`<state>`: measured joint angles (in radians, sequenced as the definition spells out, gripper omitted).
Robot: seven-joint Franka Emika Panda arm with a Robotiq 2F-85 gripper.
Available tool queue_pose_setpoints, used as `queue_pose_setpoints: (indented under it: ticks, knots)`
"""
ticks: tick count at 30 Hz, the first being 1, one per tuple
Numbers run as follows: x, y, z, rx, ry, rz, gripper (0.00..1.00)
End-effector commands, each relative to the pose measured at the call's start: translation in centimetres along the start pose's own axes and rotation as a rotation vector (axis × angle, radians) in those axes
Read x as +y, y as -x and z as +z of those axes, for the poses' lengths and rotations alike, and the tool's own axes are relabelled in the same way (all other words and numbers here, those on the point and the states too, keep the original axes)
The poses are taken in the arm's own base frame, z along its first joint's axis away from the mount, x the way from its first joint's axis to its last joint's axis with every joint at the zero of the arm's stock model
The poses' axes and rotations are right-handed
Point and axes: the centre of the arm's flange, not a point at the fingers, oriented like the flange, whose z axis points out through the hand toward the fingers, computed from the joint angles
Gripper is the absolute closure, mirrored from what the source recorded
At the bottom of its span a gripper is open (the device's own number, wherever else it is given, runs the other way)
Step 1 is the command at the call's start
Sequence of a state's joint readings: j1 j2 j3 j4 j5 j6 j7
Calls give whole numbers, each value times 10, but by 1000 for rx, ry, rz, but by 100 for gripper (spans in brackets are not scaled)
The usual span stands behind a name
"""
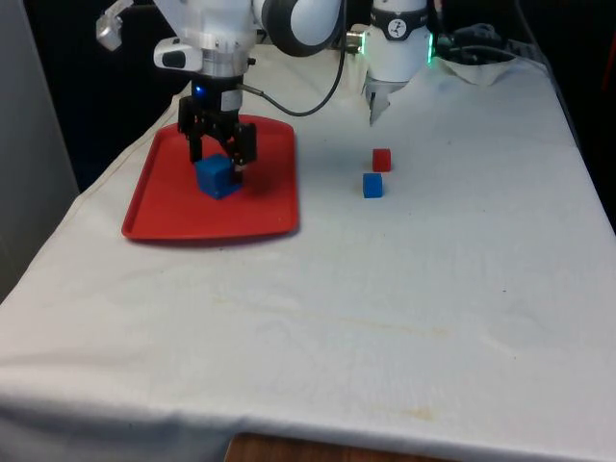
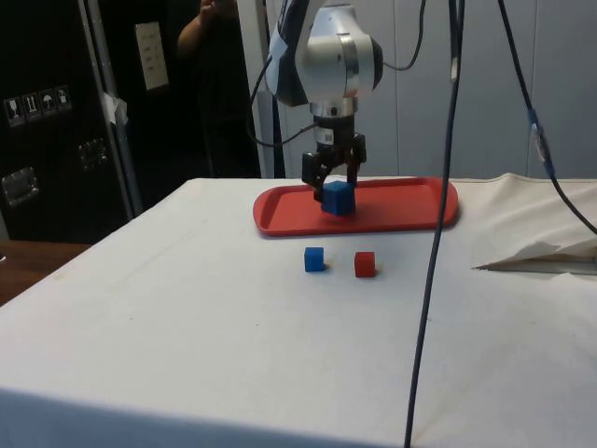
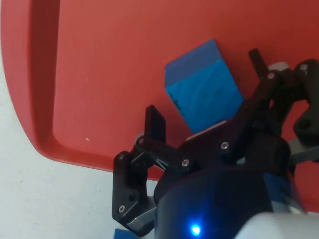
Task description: Pick up the largest block and place it onto the tray.
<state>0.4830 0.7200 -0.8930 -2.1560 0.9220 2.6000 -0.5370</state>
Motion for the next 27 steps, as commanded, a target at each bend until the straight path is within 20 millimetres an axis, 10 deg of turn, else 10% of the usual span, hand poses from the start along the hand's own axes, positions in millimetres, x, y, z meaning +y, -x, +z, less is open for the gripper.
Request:
queue_pose_setpoints:
  ticks: [1, 27]
  knots:
    - [1, -2, -7, 4, -4, -1, 0]
    - [4, -34, -83, 84, -52, -48, 0]
